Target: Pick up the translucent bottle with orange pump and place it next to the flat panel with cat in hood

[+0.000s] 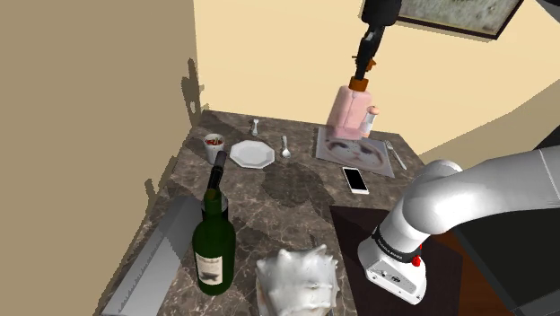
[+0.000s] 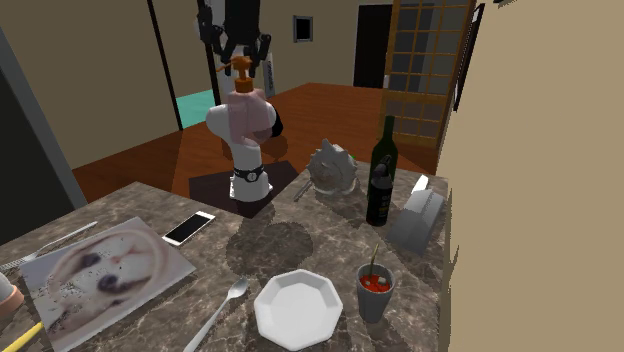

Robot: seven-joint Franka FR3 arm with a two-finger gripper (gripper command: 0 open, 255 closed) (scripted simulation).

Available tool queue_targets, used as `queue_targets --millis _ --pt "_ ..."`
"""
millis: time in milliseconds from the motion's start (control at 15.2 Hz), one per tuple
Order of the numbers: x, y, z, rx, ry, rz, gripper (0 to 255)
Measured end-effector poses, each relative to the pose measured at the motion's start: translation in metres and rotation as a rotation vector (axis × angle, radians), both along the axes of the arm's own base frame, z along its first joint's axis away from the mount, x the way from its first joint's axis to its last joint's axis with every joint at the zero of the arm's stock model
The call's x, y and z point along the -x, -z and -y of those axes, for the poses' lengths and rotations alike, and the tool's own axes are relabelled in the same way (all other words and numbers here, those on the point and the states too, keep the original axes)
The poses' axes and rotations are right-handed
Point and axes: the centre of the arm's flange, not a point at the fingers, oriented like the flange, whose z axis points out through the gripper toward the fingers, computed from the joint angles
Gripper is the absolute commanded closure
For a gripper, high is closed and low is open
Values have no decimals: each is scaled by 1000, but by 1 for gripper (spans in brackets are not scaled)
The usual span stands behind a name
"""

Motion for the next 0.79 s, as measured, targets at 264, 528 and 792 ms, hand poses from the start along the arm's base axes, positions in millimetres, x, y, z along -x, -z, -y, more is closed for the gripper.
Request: queue_targets --millis 264,528,792 --pt "10 0 56 0 0 -1 255" --pt "17 13 77 0 -1 -1 255" --pt "18 33 78 0 -1 -1 255"
